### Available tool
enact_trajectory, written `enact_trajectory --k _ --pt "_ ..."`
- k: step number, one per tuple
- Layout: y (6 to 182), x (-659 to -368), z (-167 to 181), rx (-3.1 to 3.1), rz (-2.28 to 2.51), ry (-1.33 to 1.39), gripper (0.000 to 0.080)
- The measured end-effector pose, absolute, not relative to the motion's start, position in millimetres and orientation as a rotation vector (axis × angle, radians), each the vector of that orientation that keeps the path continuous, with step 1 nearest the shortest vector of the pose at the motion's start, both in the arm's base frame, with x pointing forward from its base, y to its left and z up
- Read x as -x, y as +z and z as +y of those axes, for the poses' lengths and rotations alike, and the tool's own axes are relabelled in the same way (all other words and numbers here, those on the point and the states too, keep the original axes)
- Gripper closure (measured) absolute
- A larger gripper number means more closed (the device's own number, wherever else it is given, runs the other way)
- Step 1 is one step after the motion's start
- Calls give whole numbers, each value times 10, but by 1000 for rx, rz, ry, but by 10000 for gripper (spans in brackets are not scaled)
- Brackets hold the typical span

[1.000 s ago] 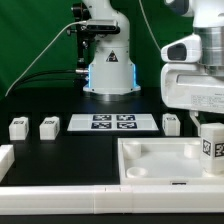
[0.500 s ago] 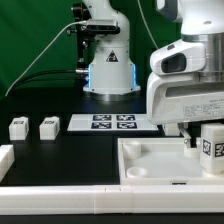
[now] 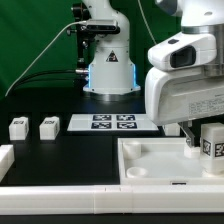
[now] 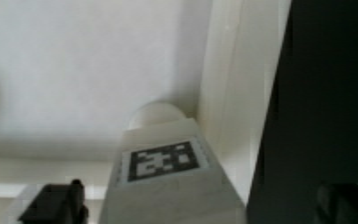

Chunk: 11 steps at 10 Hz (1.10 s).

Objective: Assemble one leg

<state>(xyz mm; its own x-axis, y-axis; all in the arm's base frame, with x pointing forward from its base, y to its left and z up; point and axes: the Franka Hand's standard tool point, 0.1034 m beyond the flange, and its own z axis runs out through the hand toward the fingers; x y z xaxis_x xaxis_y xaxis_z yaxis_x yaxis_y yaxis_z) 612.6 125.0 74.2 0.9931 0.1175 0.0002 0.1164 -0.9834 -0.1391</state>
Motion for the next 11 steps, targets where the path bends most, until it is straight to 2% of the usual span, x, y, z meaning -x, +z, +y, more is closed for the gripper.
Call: enact_trajectory --k 1,2,3,4,5,9,11 --pt "742 -6126 1247 2997 -177 12 151" --pt "742 -6128 1237 2997 -177 12 283" --pt "739 -6125 1237 2997 -176 13 283" --pt "737 -6125 1232 2998 -176 13 423" --pt "731 -6130 1188 3004 -173 13 500" --pt "728 -6128 1190 3006 -98 18 500" --pt "728 -6127 1200 2997 237 41 500"
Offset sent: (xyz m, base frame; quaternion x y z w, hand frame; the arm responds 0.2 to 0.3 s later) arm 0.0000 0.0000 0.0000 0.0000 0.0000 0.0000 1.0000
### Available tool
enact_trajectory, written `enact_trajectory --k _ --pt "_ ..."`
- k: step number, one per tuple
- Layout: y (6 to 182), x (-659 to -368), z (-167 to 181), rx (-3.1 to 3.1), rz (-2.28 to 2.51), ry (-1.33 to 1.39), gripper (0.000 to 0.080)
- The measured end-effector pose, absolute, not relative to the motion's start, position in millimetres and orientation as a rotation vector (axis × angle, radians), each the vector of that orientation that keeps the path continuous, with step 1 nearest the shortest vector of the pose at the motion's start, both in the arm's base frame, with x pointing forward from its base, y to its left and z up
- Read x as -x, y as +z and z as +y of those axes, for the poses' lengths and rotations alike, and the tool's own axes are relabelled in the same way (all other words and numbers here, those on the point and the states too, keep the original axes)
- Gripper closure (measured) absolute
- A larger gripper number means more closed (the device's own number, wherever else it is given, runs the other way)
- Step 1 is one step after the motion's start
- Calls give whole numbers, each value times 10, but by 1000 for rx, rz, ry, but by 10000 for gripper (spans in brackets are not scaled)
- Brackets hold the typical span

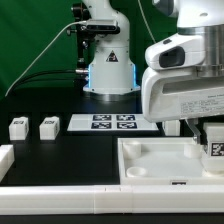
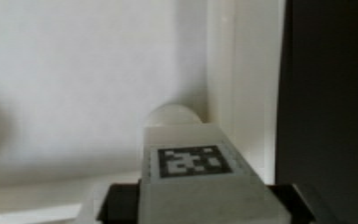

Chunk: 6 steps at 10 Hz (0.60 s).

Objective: Assemble one leg

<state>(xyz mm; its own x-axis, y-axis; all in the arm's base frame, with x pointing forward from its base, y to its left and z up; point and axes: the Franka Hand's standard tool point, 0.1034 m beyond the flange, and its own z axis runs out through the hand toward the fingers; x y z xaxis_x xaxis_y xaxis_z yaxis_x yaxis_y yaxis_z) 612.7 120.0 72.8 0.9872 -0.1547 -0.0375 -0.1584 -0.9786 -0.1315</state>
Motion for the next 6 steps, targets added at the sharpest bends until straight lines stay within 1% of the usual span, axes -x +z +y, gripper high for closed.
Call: enact_trajectory --k 1,6 --pt "728 -6127 1202 2989 326 47 500" --pt "754 -6116 1272 2707 1310 122 500"
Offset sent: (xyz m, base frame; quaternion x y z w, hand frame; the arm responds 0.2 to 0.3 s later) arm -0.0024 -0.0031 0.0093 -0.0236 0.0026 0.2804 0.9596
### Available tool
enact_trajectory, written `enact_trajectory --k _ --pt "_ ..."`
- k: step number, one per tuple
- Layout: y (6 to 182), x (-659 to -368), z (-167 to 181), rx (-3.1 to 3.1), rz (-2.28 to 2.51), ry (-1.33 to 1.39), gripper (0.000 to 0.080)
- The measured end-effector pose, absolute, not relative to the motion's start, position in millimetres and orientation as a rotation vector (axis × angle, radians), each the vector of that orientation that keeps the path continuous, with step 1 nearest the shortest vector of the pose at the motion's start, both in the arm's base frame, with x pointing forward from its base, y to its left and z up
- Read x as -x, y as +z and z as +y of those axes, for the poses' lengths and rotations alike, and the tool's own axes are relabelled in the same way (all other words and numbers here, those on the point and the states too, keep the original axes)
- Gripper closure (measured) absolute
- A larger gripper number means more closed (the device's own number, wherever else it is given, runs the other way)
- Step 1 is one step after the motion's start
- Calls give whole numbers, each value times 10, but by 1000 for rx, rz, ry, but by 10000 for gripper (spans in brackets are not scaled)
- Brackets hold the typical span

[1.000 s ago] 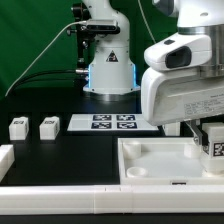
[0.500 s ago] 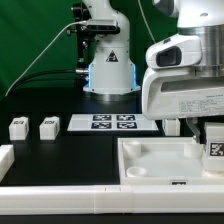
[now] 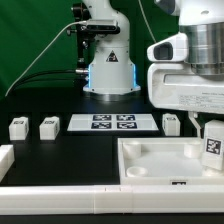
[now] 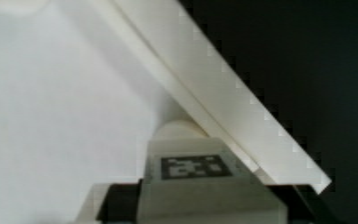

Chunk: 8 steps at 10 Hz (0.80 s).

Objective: Assemble one leg

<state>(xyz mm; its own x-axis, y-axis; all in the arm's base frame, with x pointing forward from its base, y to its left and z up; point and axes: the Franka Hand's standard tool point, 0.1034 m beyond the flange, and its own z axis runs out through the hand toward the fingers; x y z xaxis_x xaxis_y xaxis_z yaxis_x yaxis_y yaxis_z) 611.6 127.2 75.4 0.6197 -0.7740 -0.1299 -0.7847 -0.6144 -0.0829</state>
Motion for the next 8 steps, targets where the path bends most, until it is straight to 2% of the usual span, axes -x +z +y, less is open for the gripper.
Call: enact_trajectory --k 4,7,8 --pt "740 -6109 1301 2427 1786 167 503" --pt "738 -6101 1326 2427 1789 169 498" --pt "737 -6096 1349 2434 1780 169 296"
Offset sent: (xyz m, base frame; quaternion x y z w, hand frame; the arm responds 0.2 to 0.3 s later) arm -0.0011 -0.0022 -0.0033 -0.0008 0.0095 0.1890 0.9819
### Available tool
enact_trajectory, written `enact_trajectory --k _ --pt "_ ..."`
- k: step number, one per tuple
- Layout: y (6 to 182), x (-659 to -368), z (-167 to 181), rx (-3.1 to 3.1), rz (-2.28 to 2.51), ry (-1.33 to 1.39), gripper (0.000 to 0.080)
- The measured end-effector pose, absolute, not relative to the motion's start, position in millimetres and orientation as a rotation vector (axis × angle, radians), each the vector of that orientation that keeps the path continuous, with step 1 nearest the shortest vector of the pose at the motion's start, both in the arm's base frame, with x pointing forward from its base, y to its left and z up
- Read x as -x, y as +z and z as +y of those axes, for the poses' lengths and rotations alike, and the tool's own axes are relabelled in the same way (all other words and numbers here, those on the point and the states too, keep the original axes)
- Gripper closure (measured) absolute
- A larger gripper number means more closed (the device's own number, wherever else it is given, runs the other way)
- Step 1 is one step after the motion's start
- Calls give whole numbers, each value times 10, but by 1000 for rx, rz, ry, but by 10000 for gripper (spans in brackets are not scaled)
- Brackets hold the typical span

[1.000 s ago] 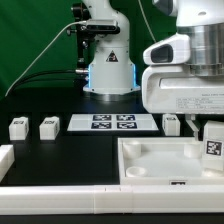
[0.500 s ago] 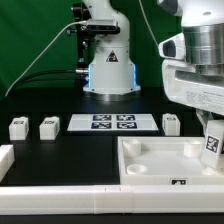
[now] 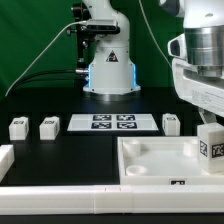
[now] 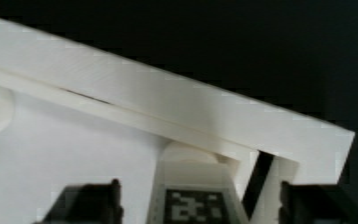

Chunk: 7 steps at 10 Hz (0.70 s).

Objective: Assemble one leg

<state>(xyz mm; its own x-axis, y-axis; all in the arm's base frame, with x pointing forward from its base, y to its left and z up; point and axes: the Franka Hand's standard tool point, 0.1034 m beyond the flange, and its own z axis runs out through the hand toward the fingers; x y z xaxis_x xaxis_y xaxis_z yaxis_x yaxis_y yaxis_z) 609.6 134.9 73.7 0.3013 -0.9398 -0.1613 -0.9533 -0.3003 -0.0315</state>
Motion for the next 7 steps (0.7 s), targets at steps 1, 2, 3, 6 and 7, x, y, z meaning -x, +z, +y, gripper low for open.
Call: enact_trajectory --k 1,2,3,6,7 --pt "734 -6086 1370 2470 1729 168 296" --pt "716 -6059 1390 2505 1682 168 181" --pt "690 -6031 1382 2595 1535 160 159" --pt "645 -5995 1324 2824 1022 127 151" --pt "645 -6001 1296 2874 861 113 151"
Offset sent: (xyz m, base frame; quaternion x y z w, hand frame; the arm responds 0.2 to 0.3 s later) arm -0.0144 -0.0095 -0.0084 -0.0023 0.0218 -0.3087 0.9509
